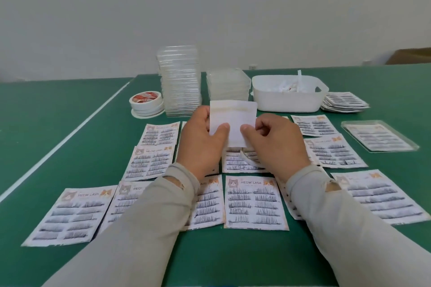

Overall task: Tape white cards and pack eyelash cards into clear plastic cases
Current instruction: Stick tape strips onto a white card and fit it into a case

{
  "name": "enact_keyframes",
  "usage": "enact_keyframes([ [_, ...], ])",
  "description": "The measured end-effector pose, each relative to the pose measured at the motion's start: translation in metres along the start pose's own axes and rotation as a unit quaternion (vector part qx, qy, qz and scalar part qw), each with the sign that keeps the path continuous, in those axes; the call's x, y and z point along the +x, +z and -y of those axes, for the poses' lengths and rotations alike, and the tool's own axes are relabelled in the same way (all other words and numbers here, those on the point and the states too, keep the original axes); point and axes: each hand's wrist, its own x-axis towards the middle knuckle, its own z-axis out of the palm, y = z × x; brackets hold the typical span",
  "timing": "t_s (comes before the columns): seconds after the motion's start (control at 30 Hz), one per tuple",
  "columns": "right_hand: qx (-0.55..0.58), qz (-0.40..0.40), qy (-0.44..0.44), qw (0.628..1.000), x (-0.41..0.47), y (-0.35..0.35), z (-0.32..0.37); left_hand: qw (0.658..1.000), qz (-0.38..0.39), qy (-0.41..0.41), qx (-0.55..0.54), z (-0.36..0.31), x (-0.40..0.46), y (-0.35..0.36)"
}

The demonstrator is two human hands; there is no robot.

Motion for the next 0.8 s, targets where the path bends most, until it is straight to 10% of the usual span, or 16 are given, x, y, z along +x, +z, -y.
enact_keyframes([
  [0.3,-0.119,0.094,-0.032,0.988,0.022,-0.011,0.025,0.999,-0.026,0.019,-0.017,-0.001,-0.001,-0.003],
  [0.6,-0.010,0.076,-0.019,0.997,0.020,-0.043,-0.003,0.977,-0.037,-0.083,-0.192,-0.006,0.006,-0.012],
  [0.8,-0.196,0.278,-0.031,0.940,0.012,-0.044,-0.001,0.974,-0.083,-0.095,-0.190,-0.002,0.010,-0.011],
])
